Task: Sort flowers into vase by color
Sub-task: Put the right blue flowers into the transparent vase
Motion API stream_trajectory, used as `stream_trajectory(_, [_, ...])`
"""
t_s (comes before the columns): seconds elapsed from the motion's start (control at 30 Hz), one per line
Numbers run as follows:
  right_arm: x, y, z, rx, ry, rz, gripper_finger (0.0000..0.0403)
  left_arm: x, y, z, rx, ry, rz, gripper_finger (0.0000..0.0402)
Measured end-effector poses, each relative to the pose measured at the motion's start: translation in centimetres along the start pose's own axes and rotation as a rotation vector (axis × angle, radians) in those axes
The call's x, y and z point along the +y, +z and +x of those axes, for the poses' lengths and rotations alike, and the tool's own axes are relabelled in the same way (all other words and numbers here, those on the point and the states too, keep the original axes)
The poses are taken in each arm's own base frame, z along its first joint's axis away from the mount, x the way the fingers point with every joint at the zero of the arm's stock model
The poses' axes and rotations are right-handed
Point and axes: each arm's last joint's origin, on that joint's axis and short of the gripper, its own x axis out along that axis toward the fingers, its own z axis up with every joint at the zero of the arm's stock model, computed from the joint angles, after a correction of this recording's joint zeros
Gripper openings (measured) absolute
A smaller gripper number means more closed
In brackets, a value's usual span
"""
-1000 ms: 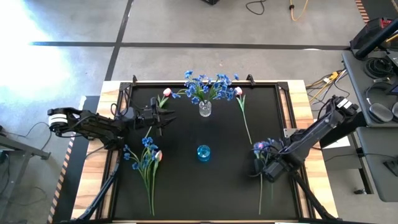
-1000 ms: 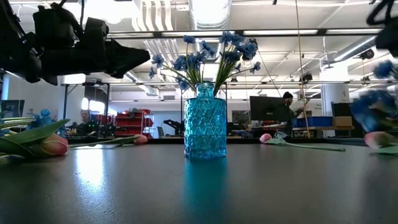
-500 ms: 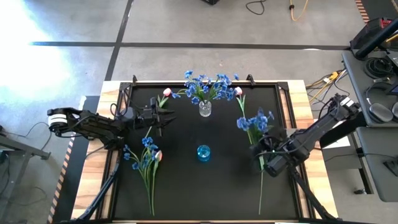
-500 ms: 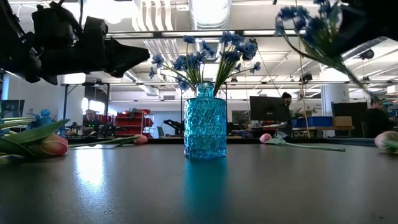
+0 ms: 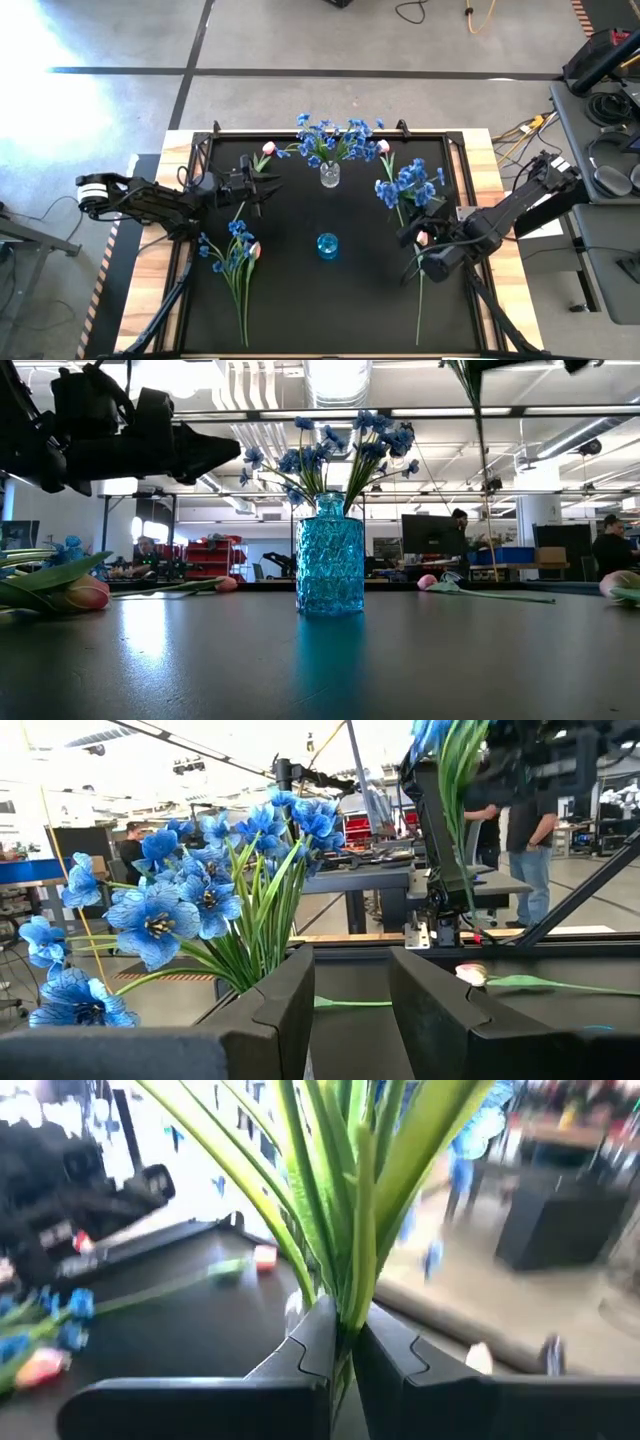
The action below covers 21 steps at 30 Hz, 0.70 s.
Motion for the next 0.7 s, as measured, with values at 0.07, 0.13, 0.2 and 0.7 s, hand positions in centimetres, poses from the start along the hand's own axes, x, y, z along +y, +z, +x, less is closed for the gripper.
stream_trajectory(0.07, [0.4, 0.8, 0.3, -0.055, -0.023, -0.016, 0.0020, 0.0, 0.0, 0.0, -0.003, 0.002, 0.001, 0.0115])
stream_trajectory(0.13, [0.8, 1.4, 0.8, -0.089, -0.053, -0.030, 0.0020, 0.0, 0.0, 0.0, -0.005, 0.003, 0.001, 0.0115])
stream_trajectory(0.2, [1.1, 1.8, 1.6, -0.101, -0.083, -0.032, 0.0020, 0.1, 0.0, 0.0, -0.004, 0.004, 0.001, 0.0115])
stream_trajectory(0.7, [3.5, 5.1, 8.3, -0.030, 0.445, -0.242, 0.0020, 0.1, 0.0, 0.0, -0.003, 0.006, 0.001, 0.0115])
